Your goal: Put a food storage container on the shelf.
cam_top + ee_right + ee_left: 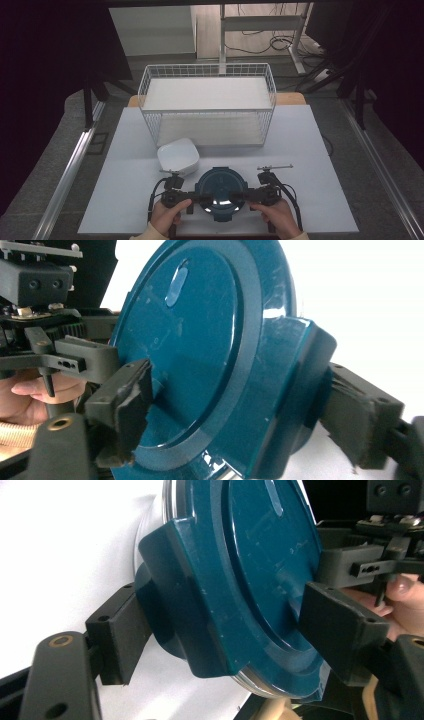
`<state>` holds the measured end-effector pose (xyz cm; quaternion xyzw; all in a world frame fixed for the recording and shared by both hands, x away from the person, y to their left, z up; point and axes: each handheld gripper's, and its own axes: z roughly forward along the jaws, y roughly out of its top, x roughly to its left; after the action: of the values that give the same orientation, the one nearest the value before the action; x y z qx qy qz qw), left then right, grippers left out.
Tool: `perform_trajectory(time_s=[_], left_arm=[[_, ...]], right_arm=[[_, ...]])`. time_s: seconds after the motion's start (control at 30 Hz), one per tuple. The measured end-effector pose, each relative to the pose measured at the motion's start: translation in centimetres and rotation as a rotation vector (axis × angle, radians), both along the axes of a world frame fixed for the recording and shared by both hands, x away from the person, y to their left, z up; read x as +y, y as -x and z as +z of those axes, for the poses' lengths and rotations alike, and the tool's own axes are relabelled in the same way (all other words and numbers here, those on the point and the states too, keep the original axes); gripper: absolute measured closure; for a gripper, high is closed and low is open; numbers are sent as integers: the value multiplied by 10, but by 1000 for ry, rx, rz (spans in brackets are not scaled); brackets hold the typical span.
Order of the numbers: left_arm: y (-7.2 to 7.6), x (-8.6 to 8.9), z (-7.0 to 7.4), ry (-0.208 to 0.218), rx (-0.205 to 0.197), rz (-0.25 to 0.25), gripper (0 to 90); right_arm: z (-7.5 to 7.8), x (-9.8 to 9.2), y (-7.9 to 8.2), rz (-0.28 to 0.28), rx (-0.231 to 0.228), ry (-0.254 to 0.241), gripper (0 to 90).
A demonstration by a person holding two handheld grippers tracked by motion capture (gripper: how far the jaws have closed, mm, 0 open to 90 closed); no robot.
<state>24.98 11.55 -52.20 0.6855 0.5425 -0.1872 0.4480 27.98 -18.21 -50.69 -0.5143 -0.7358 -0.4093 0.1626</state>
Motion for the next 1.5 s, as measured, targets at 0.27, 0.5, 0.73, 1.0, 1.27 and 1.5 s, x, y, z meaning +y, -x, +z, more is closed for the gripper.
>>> perform_trajectory(time_s=[0.27,0.5,0.73,1.0,1.27,1.5], left_arm=[[3,3,2,19,25,47,279],[8,4,6,15,12,67,316],[10,7,9,33,-6,81,366],[14,7,16,24,-43,82,401],[17,9,23,21,-72,73,405],[20,10,32,26,-99,67,406]], right_arm=[[2,-6,-1,-31,30,-22,286],[7,-7,2,-44,17,-26,329],[11,-12,4,-60,-8,-50,380],[19,-12,8,-59,-48,-41,397],[26,-11,11,-45,-82,-40,397],[38,-10,15,-32,-130,-34,397]])
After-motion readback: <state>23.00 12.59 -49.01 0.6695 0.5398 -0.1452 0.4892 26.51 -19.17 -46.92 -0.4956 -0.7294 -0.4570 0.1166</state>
